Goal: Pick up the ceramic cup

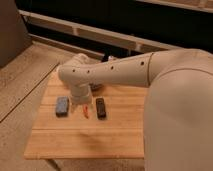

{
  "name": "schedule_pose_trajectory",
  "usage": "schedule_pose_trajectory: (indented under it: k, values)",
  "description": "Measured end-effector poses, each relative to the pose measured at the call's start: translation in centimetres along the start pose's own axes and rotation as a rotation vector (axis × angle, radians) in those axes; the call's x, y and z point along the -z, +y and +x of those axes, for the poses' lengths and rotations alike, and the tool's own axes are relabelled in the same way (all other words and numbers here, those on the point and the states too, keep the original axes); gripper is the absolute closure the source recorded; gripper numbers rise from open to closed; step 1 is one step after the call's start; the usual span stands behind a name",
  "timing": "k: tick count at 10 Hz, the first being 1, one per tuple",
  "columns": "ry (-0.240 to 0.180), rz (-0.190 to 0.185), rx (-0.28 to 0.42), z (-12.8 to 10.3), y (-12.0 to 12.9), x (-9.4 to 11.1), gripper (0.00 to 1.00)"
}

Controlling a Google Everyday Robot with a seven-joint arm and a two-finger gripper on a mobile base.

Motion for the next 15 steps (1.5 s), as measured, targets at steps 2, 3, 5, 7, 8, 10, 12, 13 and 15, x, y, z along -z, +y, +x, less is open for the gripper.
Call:
schedule_pose_trajectory:
  k: [2,3,5,7,8,10,12,13,15]
  values:
    - [0.0,0.0,0.0,0.0,0.0,0.0,0.35]
    - [0.0,0.0,0.0,0.0,0.0,0.0,0.35]
    - [0.0,0.0,0.0,0.0,0.0,0.0,0.35]
    - [0.0,0.0,0.0,0.0,0.0,0.0,0.35]
    - [0.0,0.0,0.0,0.0,0.0,0.0,0.35]
    - [0.0,0.0,0.0,0.0,0.0,0.0,0.35]
    - [-0.002,-0.002,-0.002,-0.1,0.0,0.1,0.35]
    - [-0.008,-0.006,-0.005,-0.5,0.0,0.4,0.35]
    - [-0.047,-0.003,-0.01,-3.9,-1.4,2.2,0.35]
